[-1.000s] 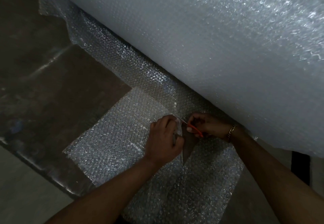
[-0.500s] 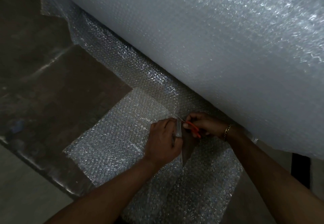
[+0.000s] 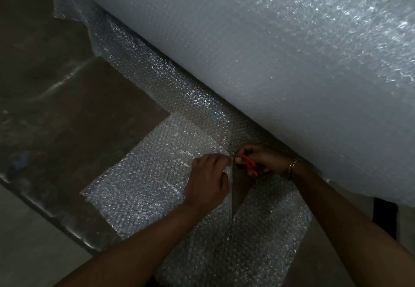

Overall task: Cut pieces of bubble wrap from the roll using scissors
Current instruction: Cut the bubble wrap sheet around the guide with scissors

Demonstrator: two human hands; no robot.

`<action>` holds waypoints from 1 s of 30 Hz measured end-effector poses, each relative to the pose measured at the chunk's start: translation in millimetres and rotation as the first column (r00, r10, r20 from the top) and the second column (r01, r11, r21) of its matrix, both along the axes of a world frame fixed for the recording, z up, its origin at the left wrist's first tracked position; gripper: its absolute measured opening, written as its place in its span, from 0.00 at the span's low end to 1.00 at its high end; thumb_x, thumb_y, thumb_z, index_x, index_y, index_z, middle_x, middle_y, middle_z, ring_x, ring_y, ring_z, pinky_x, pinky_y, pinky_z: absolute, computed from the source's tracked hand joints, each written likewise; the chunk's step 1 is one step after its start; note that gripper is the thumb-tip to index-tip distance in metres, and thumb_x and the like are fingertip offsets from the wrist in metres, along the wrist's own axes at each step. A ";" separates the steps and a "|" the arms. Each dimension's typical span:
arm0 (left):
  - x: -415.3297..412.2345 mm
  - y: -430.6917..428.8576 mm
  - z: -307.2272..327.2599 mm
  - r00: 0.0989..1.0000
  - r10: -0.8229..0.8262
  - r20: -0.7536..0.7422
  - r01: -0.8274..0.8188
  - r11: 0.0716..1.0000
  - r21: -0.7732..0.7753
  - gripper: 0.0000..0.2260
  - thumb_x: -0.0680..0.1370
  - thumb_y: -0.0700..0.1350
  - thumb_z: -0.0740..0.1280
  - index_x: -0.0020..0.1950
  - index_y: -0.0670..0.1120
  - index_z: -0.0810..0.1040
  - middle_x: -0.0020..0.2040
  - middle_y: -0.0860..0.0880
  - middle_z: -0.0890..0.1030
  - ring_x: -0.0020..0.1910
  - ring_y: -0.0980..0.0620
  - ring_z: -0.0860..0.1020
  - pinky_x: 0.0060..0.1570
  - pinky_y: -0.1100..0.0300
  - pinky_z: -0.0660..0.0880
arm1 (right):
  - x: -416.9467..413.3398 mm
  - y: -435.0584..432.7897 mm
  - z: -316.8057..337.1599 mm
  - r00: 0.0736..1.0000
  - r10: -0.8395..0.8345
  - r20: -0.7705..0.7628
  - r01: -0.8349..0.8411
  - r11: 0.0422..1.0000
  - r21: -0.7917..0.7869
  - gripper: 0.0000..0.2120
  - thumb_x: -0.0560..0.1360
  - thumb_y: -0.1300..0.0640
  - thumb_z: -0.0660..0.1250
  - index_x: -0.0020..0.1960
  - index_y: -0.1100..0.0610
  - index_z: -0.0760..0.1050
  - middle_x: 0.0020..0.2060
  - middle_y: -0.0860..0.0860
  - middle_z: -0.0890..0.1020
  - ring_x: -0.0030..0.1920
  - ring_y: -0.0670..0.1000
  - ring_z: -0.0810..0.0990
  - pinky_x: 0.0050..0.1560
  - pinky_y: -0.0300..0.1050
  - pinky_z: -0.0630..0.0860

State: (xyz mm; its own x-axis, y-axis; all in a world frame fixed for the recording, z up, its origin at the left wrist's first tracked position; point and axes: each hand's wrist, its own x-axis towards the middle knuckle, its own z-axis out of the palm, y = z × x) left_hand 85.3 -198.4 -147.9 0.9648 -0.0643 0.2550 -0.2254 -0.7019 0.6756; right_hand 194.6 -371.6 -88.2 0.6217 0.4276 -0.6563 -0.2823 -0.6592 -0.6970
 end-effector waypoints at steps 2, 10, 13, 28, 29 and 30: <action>1.3 -0.4 0.5 1.000 0.002 0.005 -0.002 1.000 0.019 0.09 0.73 0.44 0.61 0.49 0.47 0.77 0.50 0.50 0.78 0.52 0.48 0.75 0.50 0.46 0.72 | -0.2 -0.8 -1.4 1.000 0.000 0.001 0.000 1.000 0.002 0.07 0.77 0.51 0.70 0.47 0.54 0.77 0.36 0.57 0.80 0.33 0.49 0.77 0.32 0.40 0.64; 3.1 -2.3 -2.6 0.999 0.041 0.034 -0.042 0.998 0.055 0.07 0.75 0.50 0.67 0.43 0.48 0.74 0.43 0.51 0.76 0.47 0.47 0.75 0.46 0.49 0.70 | -0.8 -2.2 0.2 1.000 0.005 0.005 -0.006 0.999 0.035 0.08 0.77 0.51 0.70 0.47 0.56 0.77 0.32 0.54 0.78 0.31 0.49 0.74 0.31 0.40 0.63; 3.3 -2.0 -2.2 0.999 0.053 0.002 -0.053 0.997 0.049 0.06 0.74 0.45 0.68 0.44 0.48 0.71 0.43 0.50 0.74 0.46 0.48 0.74 0.46 0.47 0.71 | -2.2 -2.8 1.5 1.000 0.006 0.003 -0.006 0.999 0.045 0.08 0.77 0.51 0.71 0.47 0.55 0.76 0.35 0.55 0.79 0.33 0.49 0.77 0.33 0.40 0.65; 4.3 -2.8 -1.7 0.998 0.064 -0.007 -0.063 0.996 0.065 0.04 0.73 0.44 0.66 0.46 0.48 0.72 0.44 0.51 0.73 0.46 0.50 0.72 0.47 0.50 0.71 | -3.8 -2.7 0.3 1.000 -0.010 0.002 0.010 0.994 0.108 0.06 0.76 0.61 0.72 0.49 0.60 0.75 0.30 0.49 0.79 0.30 0.45 0.78 0.28 0.35 0.69; 3.9 -2.5 -2.0 0.998 0.064 -0.007 -0.063 0.996 0.065 0.05 0.73 0.44 0.67 0.46 0.48 0.72 0.44 0.51 0.73 0.46 0.50 0.72 0.47 0.50 0.70 | -3.5 -4.3 0.0 1.000 -0.013 0.006 0.013 0.994 0.112 0.06 0.75 0.62 0.73 0.49 0.60 0.76 0.30 0.47 0.80 0.31 0.45 0.78 0.28 0.34 0.70; 3.6 -2.3 -2.1 0.998 0.064 -0.006 -0.064 0.996 0.062 0.05 0.73 0.43 0.67 0.46 0.48 0.72 0.44 0.51 0.73 0.46 0.50 0.72 0.47 0.50 0.70 | -3.2 -5.2 0.2 1.000 -0.014 0.011 0.013 0.993 0.116 0.06 0.75 0.62 0.73 0.48 0.60 0.76 0.29 0.46 0.81 0.30 0.44 0.79 0.28 0.33 0.71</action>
